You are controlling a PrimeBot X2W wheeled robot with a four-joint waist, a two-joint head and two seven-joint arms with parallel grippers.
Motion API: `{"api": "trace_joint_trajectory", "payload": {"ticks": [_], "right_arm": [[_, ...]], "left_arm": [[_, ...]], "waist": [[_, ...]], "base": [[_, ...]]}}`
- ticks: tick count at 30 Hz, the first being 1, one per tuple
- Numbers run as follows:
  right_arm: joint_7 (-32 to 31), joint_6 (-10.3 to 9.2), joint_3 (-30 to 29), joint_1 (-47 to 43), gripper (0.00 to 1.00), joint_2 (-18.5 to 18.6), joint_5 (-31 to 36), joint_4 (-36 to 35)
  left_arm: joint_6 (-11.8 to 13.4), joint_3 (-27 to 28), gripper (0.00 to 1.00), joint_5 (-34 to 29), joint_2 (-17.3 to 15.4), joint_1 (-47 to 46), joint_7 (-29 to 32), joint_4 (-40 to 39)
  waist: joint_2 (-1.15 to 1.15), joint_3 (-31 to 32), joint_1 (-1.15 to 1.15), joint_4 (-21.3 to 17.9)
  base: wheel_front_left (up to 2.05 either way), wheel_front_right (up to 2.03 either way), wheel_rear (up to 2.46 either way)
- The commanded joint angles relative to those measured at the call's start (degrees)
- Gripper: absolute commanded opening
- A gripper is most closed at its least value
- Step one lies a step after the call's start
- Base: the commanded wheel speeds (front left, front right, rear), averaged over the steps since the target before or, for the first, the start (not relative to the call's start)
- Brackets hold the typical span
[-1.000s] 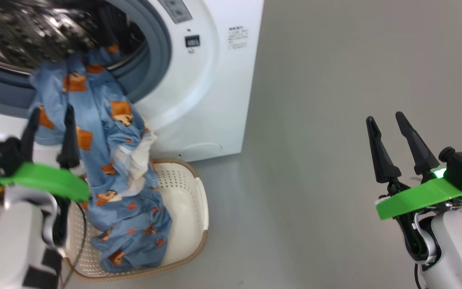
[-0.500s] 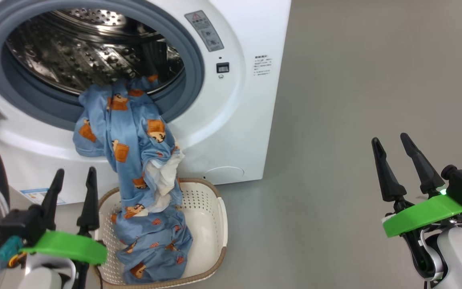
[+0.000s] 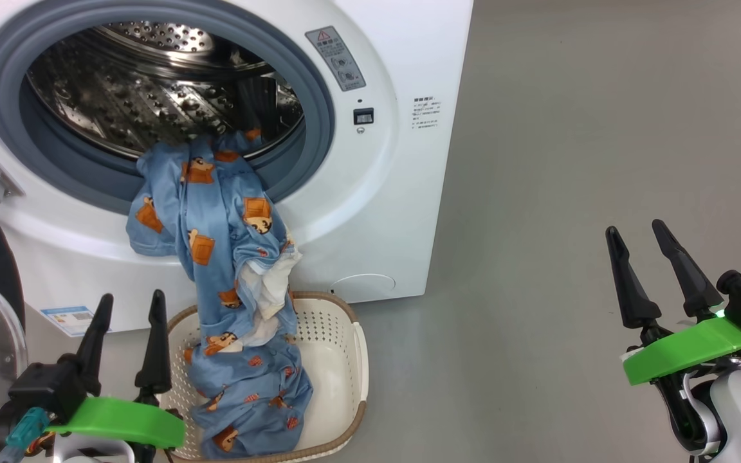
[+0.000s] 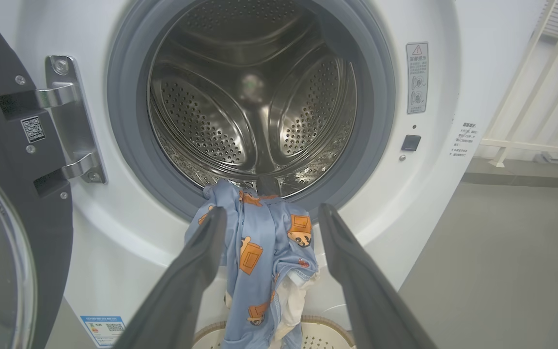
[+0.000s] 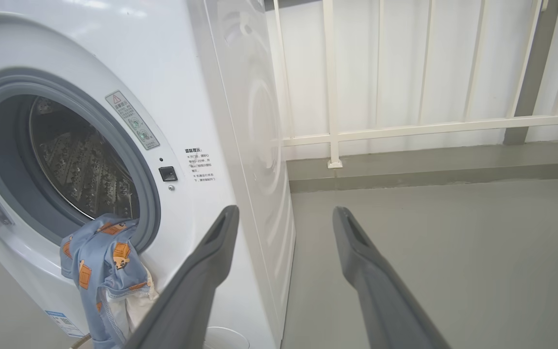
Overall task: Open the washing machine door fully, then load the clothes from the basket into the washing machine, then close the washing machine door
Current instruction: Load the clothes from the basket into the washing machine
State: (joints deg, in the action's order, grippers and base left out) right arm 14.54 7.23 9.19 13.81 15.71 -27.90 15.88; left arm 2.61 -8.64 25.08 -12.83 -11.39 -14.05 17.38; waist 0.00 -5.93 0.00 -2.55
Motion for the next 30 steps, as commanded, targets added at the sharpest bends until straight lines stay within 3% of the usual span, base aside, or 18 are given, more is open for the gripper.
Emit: {"api": "trace_joint_trajectory", "payload": {"ticks": [1, 30], "right_arm": [[0.5, 0.25, 1.0, 0.1, 1.0, 1.2, -0.1, -1.4], [0.5, 0.25, 1.7, 1.2, 1.0, 1.5, -0.3, -1.3]], "left_arm": [[0.5, 1.9, 1.0, -0.1, -1.4, -0.4, 0.1, -2.0], [1.1, 0.5, 1.0, 1.4, -1.0, -1.1, 1.3, -0.7]], "waist": [[0.0, 0.0, 0.0, -0.2], [0.0, -1.2, 0.0, -1.3]], "base": [[0.0, 0.0, 0.0], [0.0, 0.0, 0.0]]}}
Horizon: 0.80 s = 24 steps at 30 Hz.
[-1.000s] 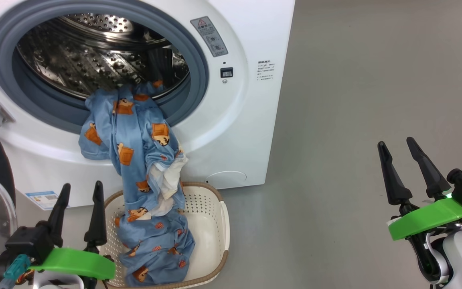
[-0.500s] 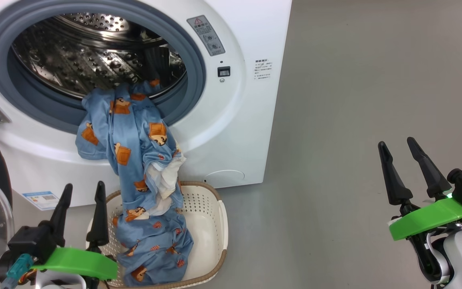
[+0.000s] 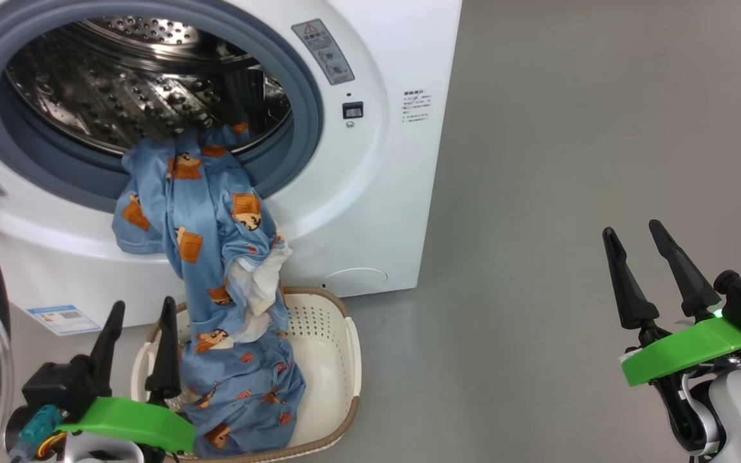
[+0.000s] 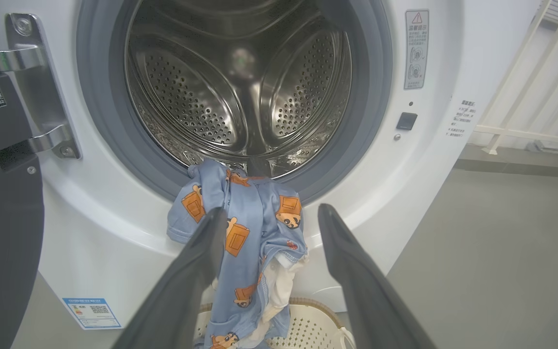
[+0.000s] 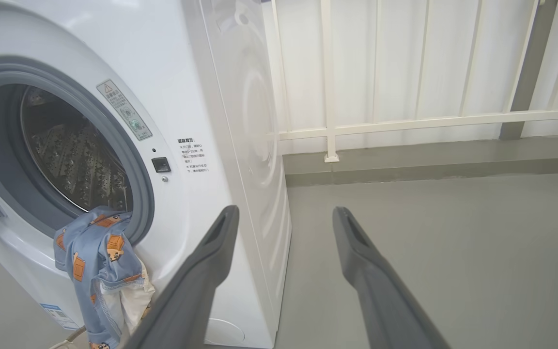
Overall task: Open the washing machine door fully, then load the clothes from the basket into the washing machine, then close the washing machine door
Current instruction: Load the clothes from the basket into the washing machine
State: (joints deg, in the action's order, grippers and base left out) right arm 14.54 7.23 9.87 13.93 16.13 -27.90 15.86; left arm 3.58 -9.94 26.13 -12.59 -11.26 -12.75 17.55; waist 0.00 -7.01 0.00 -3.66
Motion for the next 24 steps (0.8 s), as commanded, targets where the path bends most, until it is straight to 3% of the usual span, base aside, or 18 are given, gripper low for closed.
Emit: {"api": "trace_joint_trajectory", "payload": {"ticks": [1, 12, 24], "right_arm": [[0.5, 0.25, 1.0, 1.1, 1.0, 1.1, -0.3, -1.4], [0.5, 0.25, 1.1, 2.5, 1.0, 0.5, -0.1, -2.1], [0.5, 0.25, 1.1, 5.3, 1.0, 0.0, 0.5, -3.4]], "left_arm": [[0.1, 1.7, 1.0, 0.4, -1.3, -1.5, 0.1, -0.5], [-1.5, 0.9, 1.0, 1.3, -1.8, -6.1, 1.3, 6.8], [-5.7, -0.3, 1.0, 2.3, -1.6, -17.8, 1.3, 24.9]], "waist": [[0.0, -0.3, 0.0, -0.3], [0.0, -4.8, 0.0, -3.0], [0.0, -12.2, 0.0, -5.9]], "base": [[0.0, 0.0, 0.0], [0.0, 0.0, 0.0], [0.0, 0.0, 0.0]]}}
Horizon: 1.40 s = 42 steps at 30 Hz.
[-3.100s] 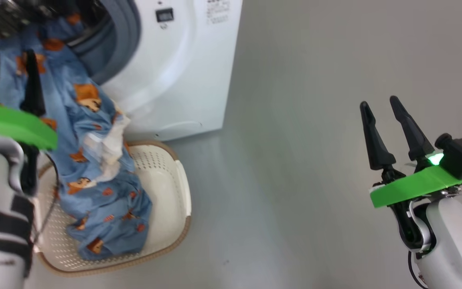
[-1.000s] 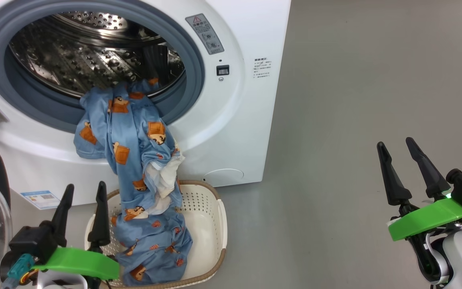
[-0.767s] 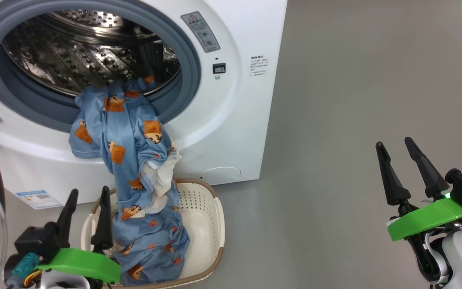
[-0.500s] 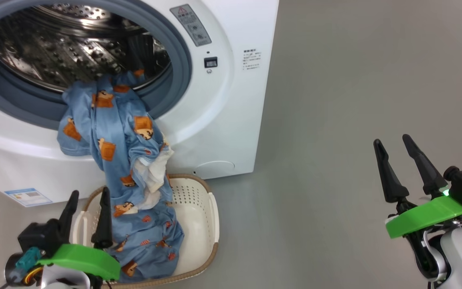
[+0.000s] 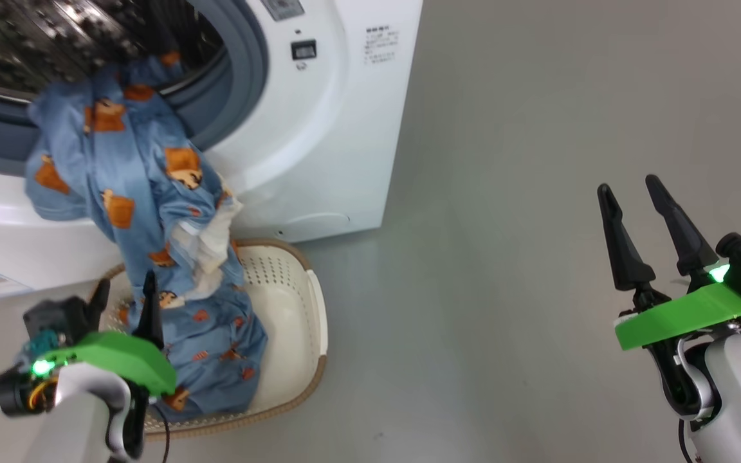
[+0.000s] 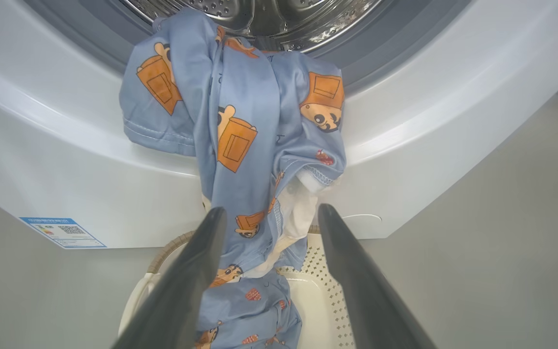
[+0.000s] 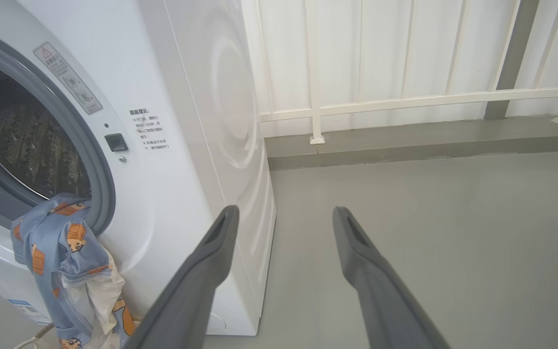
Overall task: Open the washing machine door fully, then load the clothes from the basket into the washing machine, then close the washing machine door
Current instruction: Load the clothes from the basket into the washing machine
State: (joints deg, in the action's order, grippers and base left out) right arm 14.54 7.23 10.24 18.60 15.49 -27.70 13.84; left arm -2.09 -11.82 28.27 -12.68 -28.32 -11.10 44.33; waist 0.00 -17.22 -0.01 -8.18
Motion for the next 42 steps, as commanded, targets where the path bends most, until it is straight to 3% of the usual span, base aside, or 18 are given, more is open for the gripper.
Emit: {"api": "trace_joint_trajectory", "payload": {"ticks": [1, 18, 28, 40, 41, 42], "right_arm": [[0.5, 0.25, 0.7, 0.8, 1.0, 0.6, 0.4, -1.5], [0.5, 0.25, 0.3, 5.0, 1.0, -2.3, 1.7, -4.1], [0.5, 0.25, 0.6, 6.5, 1.0, -3.6, 2.2, -4.6], [0.5, 0.25, 0.8, 7.1, 1.0, -4.3, 2.5, -4.2], [0.5, 0.25, 0.9, 7.1, 1.0, -4.2, 2.5, -4.2], [0.5, 0.25, 0.9, 7.1, 1.0, -4.2, 2.5, -4.2]], "left_arm": [[-0.3, 1.5, 1.0, 0.2, -1.5, -2.0, -0.5, -0.3], [-3.3, 1.6, 1.0, 1.6, -4.6, -22.2, 0.4, 21.5], [-3.0, 3.0, 1.0, 3.3, -6.0, -29.2, -0.1, 26.2], [-2.6, 2.7, 1.0, 2.4, -6.5, -31.4, -3.8, 25.6], [-2.7, 2.7, 0.53, 2.4, -6.4, -31.2, -3.8, 25.6], [-2.7, 2.7, 0.53, 2.4, -6.4, -31.2, -3.8, 25.6]], "waist": [[0.0, -2.7, 0.01, -1.6], [0.0, -15.7, 0.01, -6.3], [0.0, -20.0, 0.01, -7.5], [0.0, -21.1, 0.01, -7.1], [0.0, -20.9, 0.01, -6.8], [0.0, -20.9, 0.01, -6.8]], "base": [[0.0, 0.0, 0.0], [0.0, 0.0, 0.0], [0.0, 0.0, 0.0], [0.0, 0.0, 0.0], [0.0, 0.0, 0.0], [0.0, 0.0, 0.0]]}}
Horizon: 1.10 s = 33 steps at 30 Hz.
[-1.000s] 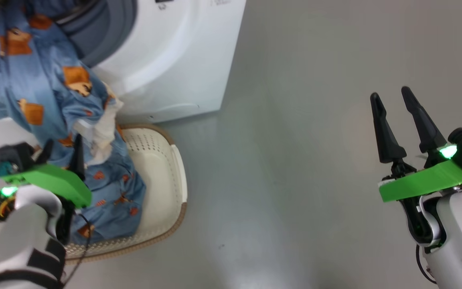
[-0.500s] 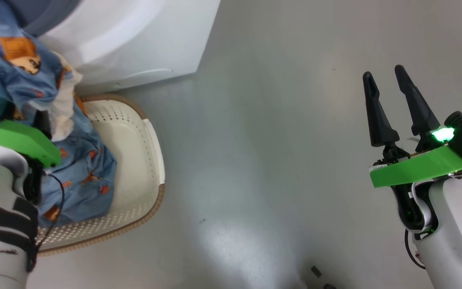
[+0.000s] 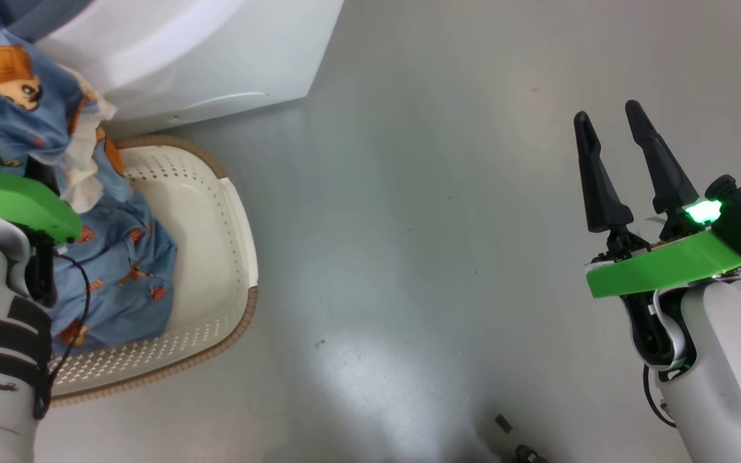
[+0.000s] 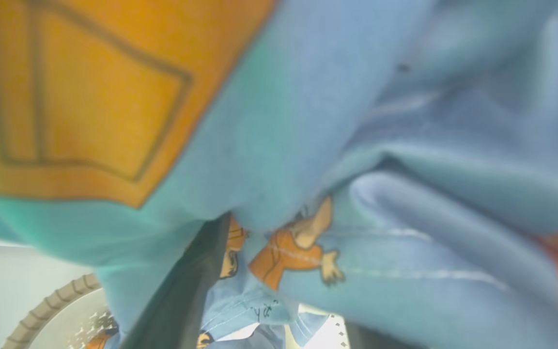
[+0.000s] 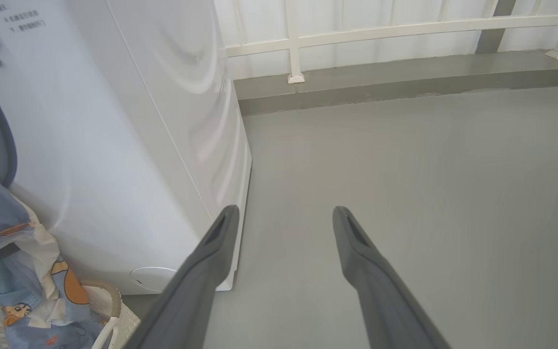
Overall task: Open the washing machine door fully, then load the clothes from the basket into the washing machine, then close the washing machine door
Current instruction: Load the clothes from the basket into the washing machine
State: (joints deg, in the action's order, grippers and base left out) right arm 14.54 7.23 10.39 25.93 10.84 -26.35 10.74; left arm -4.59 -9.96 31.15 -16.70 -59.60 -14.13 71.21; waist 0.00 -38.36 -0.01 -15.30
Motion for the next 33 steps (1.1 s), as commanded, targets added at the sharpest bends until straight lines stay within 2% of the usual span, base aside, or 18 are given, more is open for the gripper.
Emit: {"api": "trace_joint_trajectory", "payload": {"ticks": [1, 2, 11, 24, 28, 33], "right_arm": [[0.5, 0.25, 0.9, -0.2, 1.0, 0.6, 1.2, -1.0], [0.5, 0.25, 1.0, -0.2, 1.0, 0.6, 1.2, -0.9], [0.5, 0.25, 1.7, -0.5, 1.0, 1.3, 0.8, 0.1], [0.5, 0.25, 2.3, -2.2, 1.0, 0.9, -0.3, 2.0], [0.5, 0.25, 2.4, -2.8, 1.0, 1.0, -0.5, 2.2], [0.5, 0.25, 2.7, -2.6, 1.0, 1.7, -0.7, 1.7]], "left_arm": [[-0.3, 0.8, 0.11, -0.6, -2.2, 0.3, -0.8, -1.3], [-0.5, 0.7, 0.0, -0.7, -1.9, 0.5, -0.8, -1.4], [-1.8, 0.4, 0.0, -1.9, -1.0, 4.6, -0.9, -5.6], [-2.6, 3.3, 0.0, -4.5, -0.2, 11.8, -0.9, -19.9], [-2.7, 3.8, 0.0, -4.8, 0.4, 11.6, -0.9, -22.6], [-2.7, 3.6, 0.0, -4.6, 0.2, 6.7, -0.7, -21.8]], "waist": [[0.0, 0.6, 0.01, 0.5], [0.0, 0.9, 0.01, 0.8], [0.0, 5.2, 0.01, 3.4], [0.0, 12.0, 0.01, 7.0], [0.0, 12.9, 0.01, 7.3], [0.0, 11.7, 0.01, 6.5]], "base": [[0.0, 0.0, 0.0], [0.0, 0.0, 0.0], [0.0, 0.0, 0.0], [0.0, 0.0, 0.0], [0.0, 0.0, 0.0], [0.0, 0.0, 0.0]]}}
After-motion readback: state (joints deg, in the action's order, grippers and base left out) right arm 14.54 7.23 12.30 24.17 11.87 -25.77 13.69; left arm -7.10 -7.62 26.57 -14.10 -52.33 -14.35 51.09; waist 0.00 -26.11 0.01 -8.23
